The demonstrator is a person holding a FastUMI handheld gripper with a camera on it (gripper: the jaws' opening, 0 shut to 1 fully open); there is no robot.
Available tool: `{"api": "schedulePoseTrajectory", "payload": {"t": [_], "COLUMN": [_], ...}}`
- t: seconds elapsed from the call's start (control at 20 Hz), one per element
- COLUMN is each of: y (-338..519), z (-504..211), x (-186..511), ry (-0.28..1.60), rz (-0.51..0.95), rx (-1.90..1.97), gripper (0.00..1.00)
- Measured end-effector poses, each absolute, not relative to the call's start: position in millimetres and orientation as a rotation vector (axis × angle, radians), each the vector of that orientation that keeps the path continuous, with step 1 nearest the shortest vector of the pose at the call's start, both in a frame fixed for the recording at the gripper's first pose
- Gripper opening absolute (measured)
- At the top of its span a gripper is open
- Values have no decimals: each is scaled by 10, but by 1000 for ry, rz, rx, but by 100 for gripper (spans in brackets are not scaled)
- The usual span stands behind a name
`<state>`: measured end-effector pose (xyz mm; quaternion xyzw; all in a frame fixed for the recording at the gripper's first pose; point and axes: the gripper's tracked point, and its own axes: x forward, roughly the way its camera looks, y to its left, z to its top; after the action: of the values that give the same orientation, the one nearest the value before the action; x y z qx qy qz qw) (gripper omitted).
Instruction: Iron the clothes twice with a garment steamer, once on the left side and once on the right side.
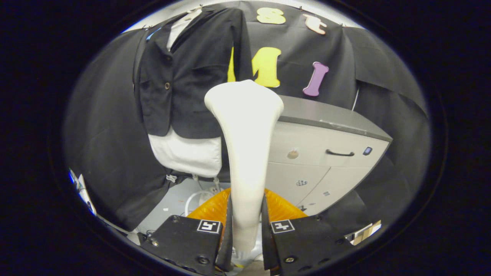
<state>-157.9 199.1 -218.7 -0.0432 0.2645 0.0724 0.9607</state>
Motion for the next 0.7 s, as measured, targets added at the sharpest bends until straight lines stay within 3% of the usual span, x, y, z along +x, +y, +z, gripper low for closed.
{"api": "schedulePoseTrajectory", "payload": {"t": [0.7], "y": [713], "z": [-1614], "x": [-1492], "ry": [443], "rz": [34], "rx": [12], "gripper": [34]}}
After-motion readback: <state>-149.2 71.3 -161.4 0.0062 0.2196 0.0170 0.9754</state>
